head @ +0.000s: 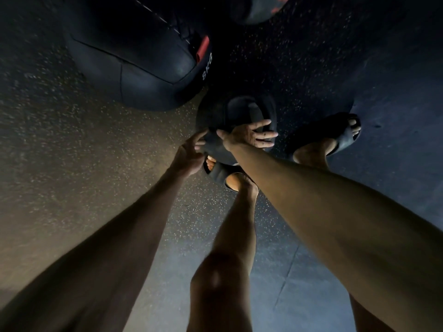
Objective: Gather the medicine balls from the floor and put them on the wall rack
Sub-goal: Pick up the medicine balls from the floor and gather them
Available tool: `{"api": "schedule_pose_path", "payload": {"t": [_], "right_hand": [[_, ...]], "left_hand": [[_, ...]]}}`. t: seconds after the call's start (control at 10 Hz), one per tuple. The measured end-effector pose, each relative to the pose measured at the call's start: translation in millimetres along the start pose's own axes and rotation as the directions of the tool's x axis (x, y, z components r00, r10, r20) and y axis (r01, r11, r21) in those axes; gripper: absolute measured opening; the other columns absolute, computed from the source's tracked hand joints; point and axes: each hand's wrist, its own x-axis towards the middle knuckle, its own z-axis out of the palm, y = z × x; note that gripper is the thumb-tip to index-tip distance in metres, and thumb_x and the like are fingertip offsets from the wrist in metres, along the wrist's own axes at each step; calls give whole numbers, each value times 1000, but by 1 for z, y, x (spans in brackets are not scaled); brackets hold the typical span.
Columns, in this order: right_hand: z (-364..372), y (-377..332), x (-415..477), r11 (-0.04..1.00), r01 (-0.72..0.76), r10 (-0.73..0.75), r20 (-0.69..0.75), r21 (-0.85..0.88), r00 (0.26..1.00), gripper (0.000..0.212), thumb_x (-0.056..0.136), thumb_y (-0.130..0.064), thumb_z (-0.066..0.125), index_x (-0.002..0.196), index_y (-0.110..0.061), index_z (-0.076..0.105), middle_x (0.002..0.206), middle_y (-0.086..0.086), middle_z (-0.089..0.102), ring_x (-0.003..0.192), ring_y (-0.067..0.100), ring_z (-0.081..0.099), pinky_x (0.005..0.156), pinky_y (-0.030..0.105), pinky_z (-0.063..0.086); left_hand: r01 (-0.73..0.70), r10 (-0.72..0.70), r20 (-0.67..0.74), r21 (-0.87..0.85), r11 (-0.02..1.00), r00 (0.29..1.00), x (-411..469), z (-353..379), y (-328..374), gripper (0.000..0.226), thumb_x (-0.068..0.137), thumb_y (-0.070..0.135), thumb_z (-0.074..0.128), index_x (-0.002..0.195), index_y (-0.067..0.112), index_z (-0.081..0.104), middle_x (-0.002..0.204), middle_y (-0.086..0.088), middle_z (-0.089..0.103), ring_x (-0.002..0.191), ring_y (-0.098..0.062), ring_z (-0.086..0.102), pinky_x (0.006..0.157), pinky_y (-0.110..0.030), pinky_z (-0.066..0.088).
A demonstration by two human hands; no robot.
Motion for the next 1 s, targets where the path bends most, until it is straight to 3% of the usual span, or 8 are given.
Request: {"api": "schedule_pose_path", "payload": {"t": [0.1,0.3,0.4,0.5,0.7,0.8,0.9,1.0], "right_hand": [[-21,15,9,1000,4,-4,-25,8,1000,133,79,-58,74,154,-8,-23,159,31,-22,148,52,-9,120,57,4],[-70,51,43,985,170,-171,-36,-42,985,118,82,-70,60,159,-8,-5,163,29,0,149,48,11,119,54,22],[-125,65,71,979,202,-200,-127,4,972,90,96,-67,38,151,4,28,153,28,35,141,40,37,111,43,33],[-179,64,100,976,137,-109,-166,169,980,75,103,-58,27,145,4,42,149,24,45,138,37,43,111,39,33],[-225,86,124,953,258,-224,-202,157,953,61,105,-50,32,147,-6,37,146,19,48,132,37,48,101,39,38],[-224,111,121,919,370,-338,-208,139,918,71,101,-56,40,155,-15,22,152,16,43,134,34,47,104,42,41],[-221,133,116,885,450,-422,-200,123,884,91,93,-65,49,159,-25,2,163,8,26,146,28,34,112,50,37],[-226,133,117,853,511,-486,-197,106,852,104,91,-61,58,158,-25,-14,167,12,0,154,26,8,120,46,23]], "left_hand": [[24,-21,-51,62,998,998,13,22,-11,67,95,11,56,153,28,27,147,-11,47,136,-27,45,105,-38,45],[48,-42,-65,82,995,997,15,48,12,82,91,18,64,155,38,17,149,-12,42,137,-34,42,105,-49,46],[44,-41,-29,96,994,999,27,70,33,96,88,25,71,158,35,7,155,-13,34,141,-34,37,112,-47,39],[-32,17,74,196,980,997,53,100,61,102,86,45,71,158,34,0,164,-10,19,148,-35,27,116,-48,33],[-91,88,29,144,985,996,76,145,163,86,91,52,60,155,45,3,156,-26,16,136,-47,35,111,-49,41],[-247,256,-53,129,960,965,71,157,190,81,84,65,48,154,48,9,156,-26,11,141,-51,25,109,-60,39],[-379,388,-92,100,920,917,81,161,214,84,84,60,46,156,40,8,164,-22,2,148,-48,13,109,-54,43],[-444,466,-124,172,879,876,119,148,265,90,94,32,64,158,14,4,166,-14,5,151,-36,17,105,-11,39]]}}
